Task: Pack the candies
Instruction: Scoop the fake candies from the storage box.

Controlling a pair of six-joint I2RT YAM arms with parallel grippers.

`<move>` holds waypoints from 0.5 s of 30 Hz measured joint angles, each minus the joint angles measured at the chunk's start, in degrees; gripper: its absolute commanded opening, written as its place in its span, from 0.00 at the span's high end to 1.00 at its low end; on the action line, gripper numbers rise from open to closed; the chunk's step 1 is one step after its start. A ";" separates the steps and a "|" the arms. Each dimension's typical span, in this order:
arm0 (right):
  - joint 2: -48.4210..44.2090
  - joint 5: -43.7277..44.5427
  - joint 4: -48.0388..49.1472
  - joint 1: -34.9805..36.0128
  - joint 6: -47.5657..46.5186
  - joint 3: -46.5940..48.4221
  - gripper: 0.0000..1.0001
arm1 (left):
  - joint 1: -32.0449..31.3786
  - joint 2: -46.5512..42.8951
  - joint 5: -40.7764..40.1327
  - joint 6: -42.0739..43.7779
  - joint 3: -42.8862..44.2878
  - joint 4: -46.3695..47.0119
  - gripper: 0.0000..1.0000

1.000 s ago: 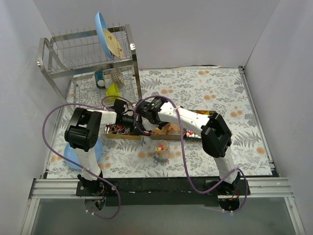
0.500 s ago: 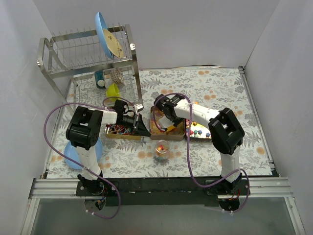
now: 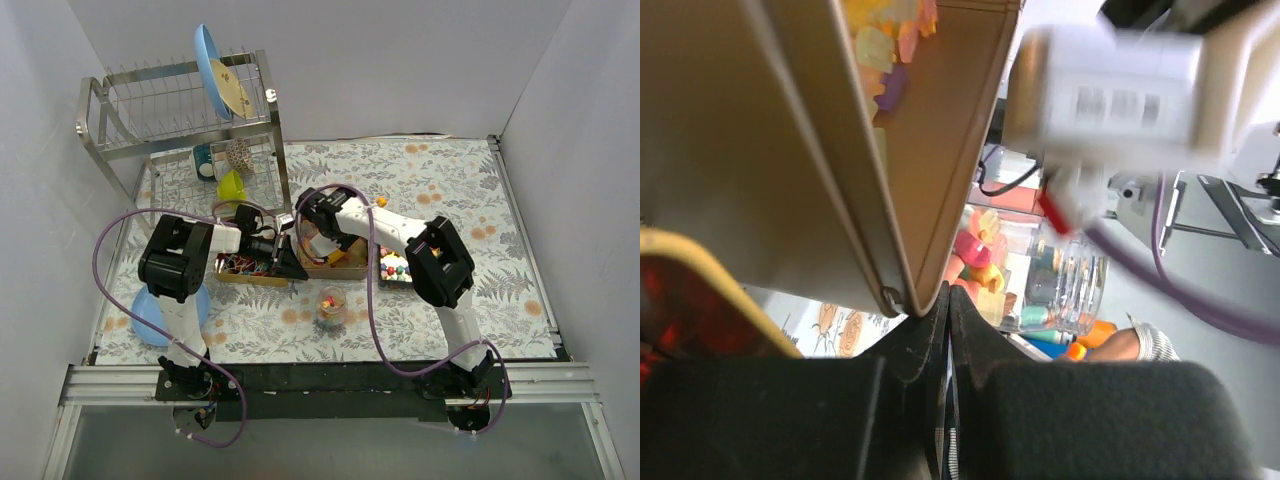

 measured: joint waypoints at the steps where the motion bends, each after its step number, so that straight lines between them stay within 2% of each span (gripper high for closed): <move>1: 0.28 -0.90 -0.15 0.50 0.70 0.37 0.99 | 0.00 0.15 0.37 -0.17 0.00 0.24 1.00; 4: 1.84 -4.39 -1.11 3.45 4.22 1.73 0.99 | -0.04 0.68 1.27 -0.79 0.02 1.64 1.00; 6: 2.95 -2.97 -3.56 4.90 6.64 3.85 0.99 | 0.17 1.22 2.71 -0.83 -0.02 1.62 1.00; 15: 5.84 -10.25 -10.97 3.50 17.07 10.78 0.99 | 0.55 2.05 4.92 -0.81 -0.02 2.45 1.00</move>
